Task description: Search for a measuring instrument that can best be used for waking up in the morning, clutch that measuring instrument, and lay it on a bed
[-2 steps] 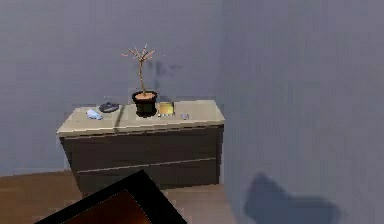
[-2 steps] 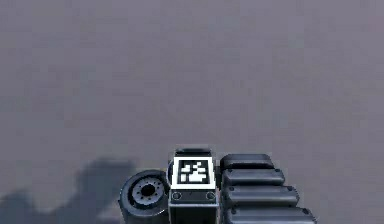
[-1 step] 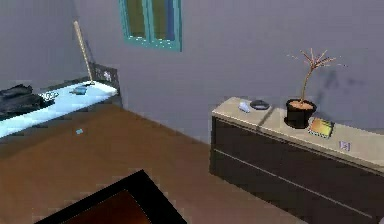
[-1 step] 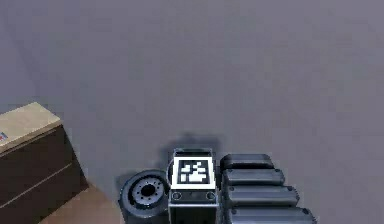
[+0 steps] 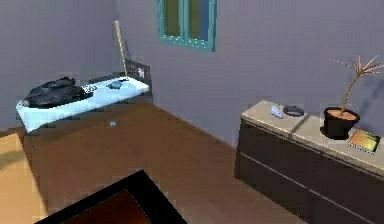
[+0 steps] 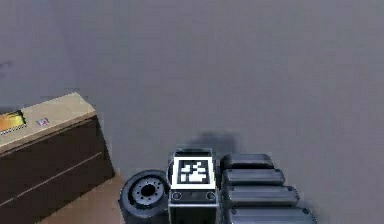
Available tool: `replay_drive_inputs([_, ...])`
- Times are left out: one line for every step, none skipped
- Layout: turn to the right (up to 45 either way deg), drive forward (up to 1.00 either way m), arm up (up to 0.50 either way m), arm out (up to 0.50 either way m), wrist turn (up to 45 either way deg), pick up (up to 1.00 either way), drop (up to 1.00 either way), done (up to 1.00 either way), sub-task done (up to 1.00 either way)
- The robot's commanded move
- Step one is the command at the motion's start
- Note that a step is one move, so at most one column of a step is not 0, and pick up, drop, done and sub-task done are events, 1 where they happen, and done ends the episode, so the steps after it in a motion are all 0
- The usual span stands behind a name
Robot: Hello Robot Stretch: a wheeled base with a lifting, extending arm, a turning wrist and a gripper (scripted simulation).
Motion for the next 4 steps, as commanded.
replay_drive_inputs([0.0, 0.4, 0.0, 0.0, 0.0, 0.0, 0.0, 0.0, 0.0])
replay_drive_inputs([-24.0, 0.0, 0.0, 0.0, 0.0, 0.0, 0.0, 0.0, 0.0])
replay_drive_inputs([0.0, 1.0, 0.0, 0.0, 0.0, 0.0, 0.0, 0.0, 0.0])
replay_drive_inputs([-3.0, 0.0, 0.0, 0.0, 0.0, 0.0, 0.0, 0.0, 0.0])
